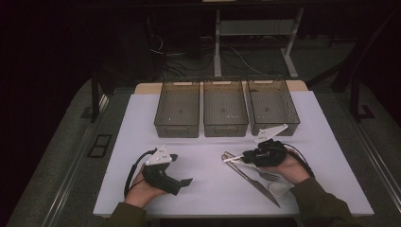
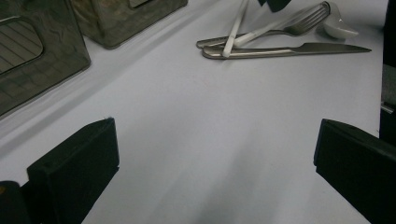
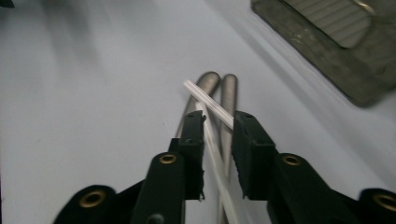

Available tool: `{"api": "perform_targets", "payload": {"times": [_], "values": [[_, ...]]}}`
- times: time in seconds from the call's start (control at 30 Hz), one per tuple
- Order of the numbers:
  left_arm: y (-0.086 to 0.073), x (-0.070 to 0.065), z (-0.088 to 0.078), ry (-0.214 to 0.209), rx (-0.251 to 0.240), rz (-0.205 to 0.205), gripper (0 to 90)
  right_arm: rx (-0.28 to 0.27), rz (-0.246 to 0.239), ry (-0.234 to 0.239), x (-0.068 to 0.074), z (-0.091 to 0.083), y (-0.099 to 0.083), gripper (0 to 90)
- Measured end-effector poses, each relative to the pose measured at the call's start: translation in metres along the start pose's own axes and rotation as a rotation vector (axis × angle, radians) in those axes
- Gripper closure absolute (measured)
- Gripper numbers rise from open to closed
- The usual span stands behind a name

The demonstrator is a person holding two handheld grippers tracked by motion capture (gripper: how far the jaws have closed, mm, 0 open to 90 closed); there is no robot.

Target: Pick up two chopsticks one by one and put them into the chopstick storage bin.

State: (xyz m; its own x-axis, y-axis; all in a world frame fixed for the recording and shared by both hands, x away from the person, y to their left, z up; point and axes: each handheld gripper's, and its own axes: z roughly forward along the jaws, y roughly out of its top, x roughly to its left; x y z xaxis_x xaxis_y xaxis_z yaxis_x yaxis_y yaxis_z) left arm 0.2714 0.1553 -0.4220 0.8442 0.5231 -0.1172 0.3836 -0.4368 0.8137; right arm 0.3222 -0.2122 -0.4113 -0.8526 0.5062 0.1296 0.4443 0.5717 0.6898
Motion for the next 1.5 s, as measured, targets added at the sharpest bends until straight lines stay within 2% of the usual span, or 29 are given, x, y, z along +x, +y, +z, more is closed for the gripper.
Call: {"api": "perform_targets", "payload": {"times": [0.17,0.27,0.37,0.53,0.73,1.0,1.03,1.13,1.5], "values": [[-0.001,0.0,0.001,-0.005,0.002,-0.001,0.0,0.019,0.008,0.001,-0.017,-0.024,-0.019,64.9],[-0.001,0.0,0.001,-0.007,0.005,0.002,0.0,0.03,0.012,-0.011,-0.023,-0.033,-0.029,65.4],[-0.001,0.0,0.001,-0.007,0.004,0.001,0.0,0.045,-0.002,-0.001,-0.026,-0.036,-0.039,66.6],[-0.001,0.0,0.001,-0.004,0.002,-0.001,0.0,0.077,-0.03,0.013,-0.025,-0.031,-0.05,68.5],[-0.001,0.0,0.002,-0.005,0.006,0.004,0.0,0.106,-0.054,0.021,-0.023,-0.023,-0.05,70.5],[-0.002,0.0,0.002,-0.007,0.007,0.004,0.0,0.135,-0.068,0.002,-0.024,-0.018,-0.052,74.5],[-0.002,0.0,0.002,-0.007,0.006,0.004,0.0,0.146,-0.081,-0.001,-0.025,-0.017,-0.053,74.7],[-0.002,0.0,0.002,-0.007,0.007,0.004,0.0,0.144,-0.089,-0.002,-0.026,-0.017,-0.053,76.8],[-0.001,0.0,0.002,-0.008,0.008,0.006,0.0,0.155,-0.18,-0.018,-0.024,-0.016,-0.053,83.6]]}}
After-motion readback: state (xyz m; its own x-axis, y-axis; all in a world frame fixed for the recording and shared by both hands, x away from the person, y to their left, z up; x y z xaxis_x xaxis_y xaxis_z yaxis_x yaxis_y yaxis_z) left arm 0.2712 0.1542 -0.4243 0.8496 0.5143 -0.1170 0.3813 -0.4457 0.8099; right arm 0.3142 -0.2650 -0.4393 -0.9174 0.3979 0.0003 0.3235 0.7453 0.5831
